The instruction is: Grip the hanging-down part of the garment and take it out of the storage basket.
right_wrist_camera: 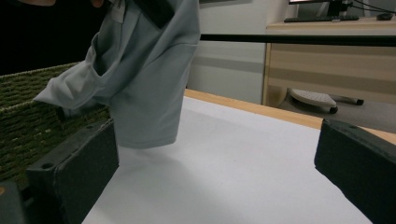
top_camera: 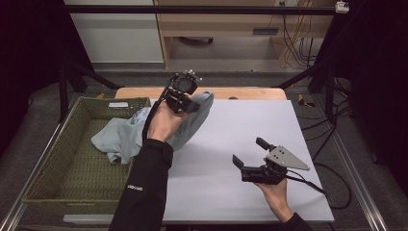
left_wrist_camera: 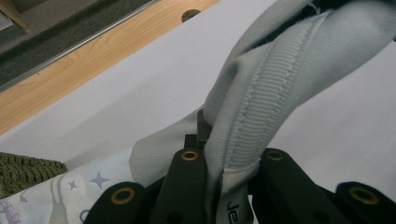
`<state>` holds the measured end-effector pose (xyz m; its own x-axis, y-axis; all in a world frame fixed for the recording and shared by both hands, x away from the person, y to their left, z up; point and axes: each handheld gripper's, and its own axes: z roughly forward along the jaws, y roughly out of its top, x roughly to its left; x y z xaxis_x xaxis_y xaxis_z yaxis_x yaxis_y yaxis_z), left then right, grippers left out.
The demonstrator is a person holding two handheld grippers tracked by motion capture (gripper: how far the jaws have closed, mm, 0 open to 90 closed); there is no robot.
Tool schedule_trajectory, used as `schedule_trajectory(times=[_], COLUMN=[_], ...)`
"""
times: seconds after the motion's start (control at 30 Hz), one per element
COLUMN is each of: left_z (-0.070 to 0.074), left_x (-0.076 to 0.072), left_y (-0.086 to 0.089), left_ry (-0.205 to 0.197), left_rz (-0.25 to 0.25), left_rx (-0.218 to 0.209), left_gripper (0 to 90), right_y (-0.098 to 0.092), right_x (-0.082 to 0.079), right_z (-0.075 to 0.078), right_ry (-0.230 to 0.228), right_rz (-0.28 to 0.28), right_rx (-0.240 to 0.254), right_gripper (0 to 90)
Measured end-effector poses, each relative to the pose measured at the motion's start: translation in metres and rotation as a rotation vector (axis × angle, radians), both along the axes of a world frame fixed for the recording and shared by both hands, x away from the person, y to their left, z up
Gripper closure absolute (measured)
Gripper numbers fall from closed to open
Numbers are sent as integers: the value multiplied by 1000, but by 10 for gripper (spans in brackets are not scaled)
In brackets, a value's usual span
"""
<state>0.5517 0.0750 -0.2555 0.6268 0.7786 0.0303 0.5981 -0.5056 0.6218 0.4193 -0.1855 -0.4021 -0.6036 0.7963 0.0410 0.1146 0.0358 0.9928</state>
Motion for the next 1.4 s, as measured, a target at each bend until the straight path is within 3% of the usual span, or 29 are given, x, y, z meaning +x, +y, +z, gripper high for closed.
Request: schedule_trajectory(times=[0.07,0.23,0.47,0.57,0.9,1.2,1.4], left_z=[0,2,5,6,11,12,12], left_x=[0,0,0,0,-2,-2,-3], left_y=[1,1,3,3,6,8,9], left_ry=[4,5,4,8,4,0,-1], left_rz=[1,1,6,4,7,8,9], left_rx=[1,3,6,14,14,11,10], left_gripper=[839,840,840,839,839,839,840], right_y=[6,19,38,47,81,109,128], right_x=[1,7,19,23,37,48,51], right_z=[2,7,13,15,15,9,9], right_ry=[11,2,12,17,16,51,36], right_rz=[9,27,55,67,112,141,153], right_rx=[19,-3,22,3,-8,-12,-28], right_gripper=[3,4,4,4,4,4,5])
